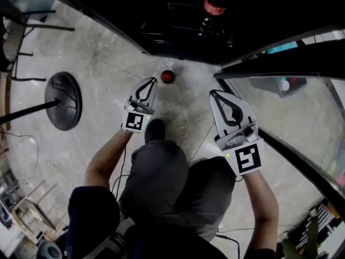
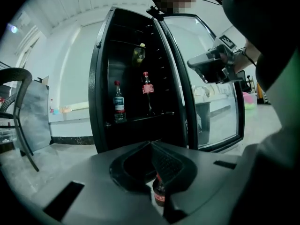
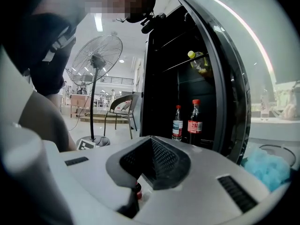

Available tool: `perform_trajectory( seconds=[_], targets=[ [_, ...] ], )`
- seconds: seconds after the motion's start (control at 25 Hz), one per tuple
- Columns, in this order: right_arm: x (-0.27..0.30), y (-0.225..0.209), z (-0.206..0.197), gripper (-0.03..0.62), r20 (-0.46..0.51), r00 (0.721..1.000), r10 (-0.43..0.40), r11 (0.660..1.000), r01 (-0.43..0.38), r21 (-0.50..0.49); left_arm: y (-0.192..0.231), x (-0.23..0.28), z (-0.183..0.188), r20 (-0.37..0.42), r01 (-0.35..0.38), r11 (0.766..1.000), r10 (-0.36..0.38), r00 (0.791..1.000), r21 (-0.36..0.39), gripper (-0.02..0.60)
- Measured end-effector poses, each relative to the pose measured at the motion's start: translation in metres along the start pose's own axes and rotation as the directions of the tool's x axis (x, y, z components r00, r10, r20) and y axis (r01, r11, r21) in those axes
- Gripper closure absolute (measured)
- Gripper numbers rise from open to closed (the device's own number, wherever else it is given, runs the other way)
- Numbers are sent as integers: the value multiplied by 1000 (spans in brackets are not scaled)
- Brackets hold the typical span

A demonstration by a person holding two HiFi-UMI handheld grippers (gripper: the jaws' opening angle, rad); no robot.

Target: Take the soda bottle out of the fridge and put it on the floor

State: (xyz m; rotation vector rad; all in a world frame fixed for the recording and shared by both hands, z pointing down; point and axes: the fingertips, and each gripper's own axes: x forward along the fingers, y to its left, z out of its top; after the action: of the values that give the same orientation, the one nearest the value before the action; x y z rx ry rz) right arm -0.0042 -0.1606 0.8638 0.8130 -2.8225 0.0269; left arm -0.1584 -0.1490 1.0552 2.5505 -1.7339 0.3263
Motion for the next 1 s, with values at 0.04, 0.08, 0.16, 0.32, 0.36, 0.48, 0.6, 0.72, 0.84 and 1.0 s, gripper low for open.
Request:
perform_trajectory(
  seconds=[0.04, 0.08, 0.16, 0.32, 0.36, 0.48, 0.6, 0.72, 0.84, 1.0],
  targets=[
    [1, 0, 4, 576, 6, 1000, -4, 1000, 4, -1, 3, -1, 7, 6, -8, 1000, 8, 1000, -8, 557],
    [1, 0, 8, 576, 10, 1000, -8, 1000, 8, -2, 7, -1, 13, 11, -16, 1000, 16, 1000, -16, 557],
    [0, 0, 15, 576, 17, 1000, -17, 1000, 17, 1, 15, -1, 27, 20, -29, 999, 29, 999, -26, 557],
    [-7, 2, 35, 576, 26, 999, -25, 1000, 25, 2, 23, -5, 64, 42, -38, 999, 40, 998, -35, 558],
    [-8, 1, 42, 576, 25, 999, -26, 1000, 26, 5, 24, -6, 76, 53, -34, 999, 36, 998, -30, 558],
    [-14, -1, 65, 576, 23, 999, -39, 999, 38, 12, 20, -8, 116, 93, -14, 1000, 15, 996, -10, 558],
    [-23, -1, 93, 576, 30, 998, -56, 998, 55, 32, 18, -15, 152, 102, -17, 1000, 19, 995, -18, 558],
    [-30, 4, 131, 576, 41, 998, -55, 998, 54, 21, 22, -27, 192, 91, -28, 999, 32, 995, -40, 558],
    [-37, 7, 170, 576, 54, 997, -54, 998, 53, 28, 29, -41, 241, 97, -39, 999, 41, 994, -27, 558],
    [-56, 4, 218, 576, 50, 995, -85, 996, 83, 37, 29, -53, 312, 111, -50, 999, 51, 993, -14, 558]
  ],
)
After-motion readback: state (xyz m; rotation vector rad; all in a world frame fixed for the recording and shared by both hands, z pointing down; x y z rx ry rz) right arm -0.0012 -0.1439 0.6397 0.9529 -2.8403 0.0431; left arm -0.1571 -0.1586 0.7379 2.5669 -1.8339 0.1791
